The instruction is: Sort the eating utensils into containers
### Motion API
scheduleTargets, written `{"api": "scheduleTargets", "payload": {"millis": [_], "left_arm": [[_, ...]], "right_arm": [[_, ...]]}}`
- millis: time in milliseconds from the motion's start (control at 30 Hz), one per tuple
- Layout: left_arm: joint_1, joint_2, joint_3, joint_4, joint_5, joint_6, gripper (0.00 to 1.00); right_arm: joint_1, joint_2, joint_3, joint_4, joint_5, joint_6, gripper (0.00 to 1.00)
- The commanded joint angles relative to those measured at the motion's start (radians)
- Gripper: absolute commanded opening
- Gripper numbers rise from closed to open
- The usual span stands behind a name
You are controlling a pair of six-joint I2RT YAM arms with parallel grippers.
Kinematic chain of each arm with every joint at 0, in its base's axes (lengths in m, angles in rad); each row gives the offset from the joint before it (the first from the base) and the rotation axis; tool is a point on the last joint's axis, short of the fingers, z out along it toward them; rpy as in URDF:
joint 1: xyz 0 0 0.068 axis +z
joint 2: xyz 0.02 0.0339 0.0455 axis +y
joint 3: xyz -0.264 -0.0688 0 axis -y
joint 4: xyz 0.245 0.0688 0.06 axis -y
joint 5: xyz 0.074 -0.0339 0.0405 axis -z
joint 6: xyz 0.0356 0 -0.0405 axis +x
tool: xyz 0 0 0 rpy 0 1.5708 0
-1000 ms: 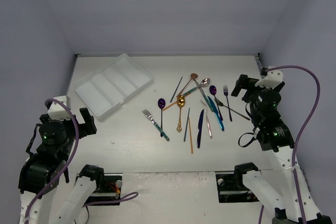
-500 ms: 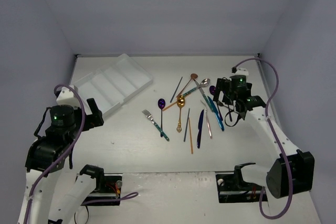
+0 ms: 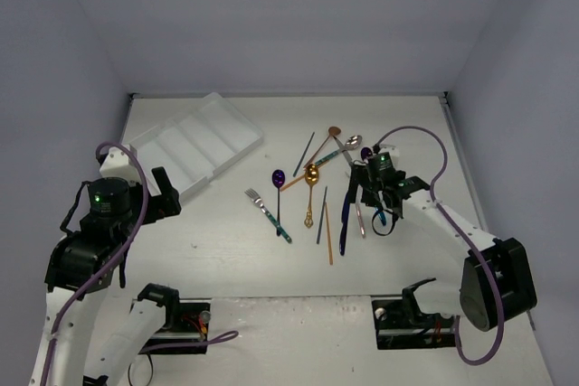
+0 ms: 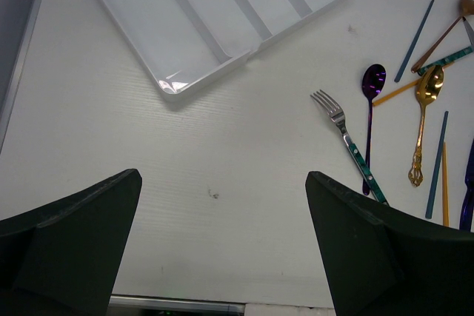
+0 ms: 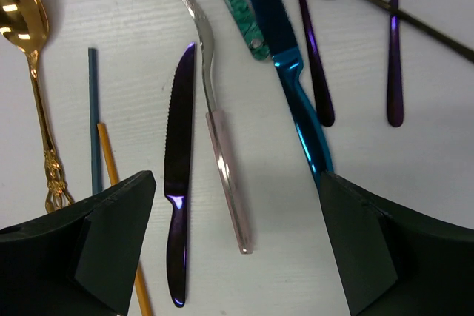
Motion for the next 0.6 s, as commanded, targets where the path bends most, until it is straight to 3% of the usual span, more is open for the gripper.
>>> {"api": "scheduleTargets", "payload": {"millis": [0,567], "left_arm": [[-0.005,0.008,0.009,0.036,0.001,-0.006,0.93],[-0.013,0.0,-0.033,0.036,0.026,-0.022,0.93]], "right_arm": [[0.065,0.036,-0.022,0.019,0.066,0.082,0.89],[0.19,0.145,-0.047,0.021,0.159,0.195,0.77]]}}
